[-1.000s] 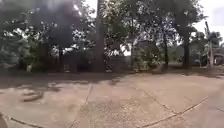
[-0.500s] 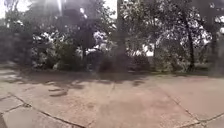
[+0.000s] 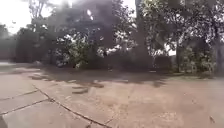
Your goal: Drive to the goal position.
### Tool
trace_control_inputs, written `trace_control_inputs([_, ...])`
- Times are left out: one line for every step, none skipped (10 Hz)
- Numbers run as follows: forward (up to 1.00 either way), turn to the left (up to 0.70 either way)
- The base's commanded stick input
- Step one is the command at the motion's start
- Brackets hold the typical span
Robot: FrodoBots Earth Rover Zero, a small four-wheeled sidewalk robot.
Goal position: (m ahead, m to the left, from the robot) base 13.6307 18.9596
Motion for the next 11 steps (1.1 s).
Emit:
trace_control_inputs([0.57, 0.35])
trace_control_inputs([1.0, 0.27])
trace_control_inputs([1.0, 0.27])
trace_control_inputs([1.0, 0.27])
trace_control_inputs([1.0, 0.27])
trace_control_inputs([1.0, 0.27])
trace_control_inputs([1.0, 0.27])
trace_control_inputs([1.0, 0.27])
trace_control_inputs([1.0, 0.27])
trace_control_inputs([1.0, 0.27])
trace_control_inputs([1.0, 0.15])
